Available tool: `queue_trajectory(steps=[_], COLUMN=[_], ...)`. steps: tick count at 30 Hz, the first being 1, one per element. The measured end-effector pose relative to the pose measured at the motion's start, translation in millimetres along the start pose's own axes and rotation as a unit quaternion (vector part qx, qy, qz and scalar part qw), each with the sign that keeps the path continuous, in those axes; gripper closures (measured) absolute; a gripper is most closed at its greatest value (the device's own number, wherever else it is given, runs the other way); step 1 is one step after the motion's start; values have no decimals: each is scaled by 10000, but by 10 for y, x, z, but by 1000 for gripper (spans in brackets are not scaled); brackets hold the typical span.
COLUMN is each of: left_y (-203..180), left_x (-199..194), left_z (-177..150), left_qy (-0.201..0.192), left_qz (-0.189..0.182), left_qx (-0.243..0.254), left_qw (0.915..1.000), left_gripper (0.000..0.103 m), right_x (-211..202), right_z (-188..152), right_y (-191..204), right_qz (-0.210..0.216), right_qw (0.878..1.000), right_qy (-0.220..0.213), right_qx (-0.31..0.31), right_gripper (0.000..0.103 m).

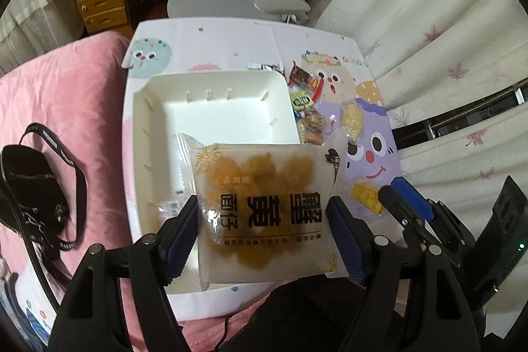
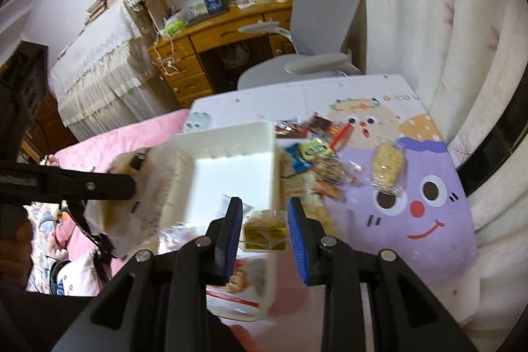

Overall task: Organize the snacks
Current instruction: 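Carry both snacks over the white tray and open both grippers, then move both grippers back to the remaining snack pile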

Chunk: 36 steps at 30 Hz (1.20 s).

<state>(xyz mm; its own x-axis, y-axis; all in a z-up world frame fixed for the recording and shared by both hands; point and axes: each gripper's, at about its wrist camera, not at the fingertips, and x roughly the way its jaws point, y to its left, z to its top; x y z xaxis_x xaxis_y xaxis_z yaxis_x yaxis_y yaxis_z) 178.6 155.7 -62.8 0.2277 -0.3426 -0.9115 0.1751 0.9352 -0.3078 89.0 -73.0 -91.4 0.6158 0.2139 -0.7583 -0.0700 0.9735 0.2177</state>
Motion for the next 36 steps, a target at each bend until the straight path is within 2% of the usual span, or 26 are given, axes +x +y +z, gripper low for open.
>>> queue_trajectory(steps=[6,12,14,16,26,32,36], left_y=[190,325,345,372,344,285,252], left_x=[-148,-208,-236,-244,-168,-27,62], left_z=[-13,-27,-32,-47,-149,-214,-256], left_qy=[-284,-442,-484,-497,-511,-511,-562], left_qz=[11,66,42,5,-218,-483,-294], left_qx=[280,318,306,283,358,353,336], left_qw=[9992,9985,9983,9984,9978,9969,9974], left_gripper=[28,23,23,22,22,22,22], right_x=[-59,8,57,63,21,33,16], right_z=[-18,-114,-141,-175,-318,-451,-530], right_y=[383,687,743,775,772,627,498], right_qz=[184,296,318,210,28,-141,-207], right_qw=[9995,9992,9993,9996,9999,9990,9981], right_qy=[-245,-266,-172,-166,-41,217,324], right_qx=[-67,-70,-67,-36,150,363,488], right_gripper=[74,71,50,45,44,44,44])
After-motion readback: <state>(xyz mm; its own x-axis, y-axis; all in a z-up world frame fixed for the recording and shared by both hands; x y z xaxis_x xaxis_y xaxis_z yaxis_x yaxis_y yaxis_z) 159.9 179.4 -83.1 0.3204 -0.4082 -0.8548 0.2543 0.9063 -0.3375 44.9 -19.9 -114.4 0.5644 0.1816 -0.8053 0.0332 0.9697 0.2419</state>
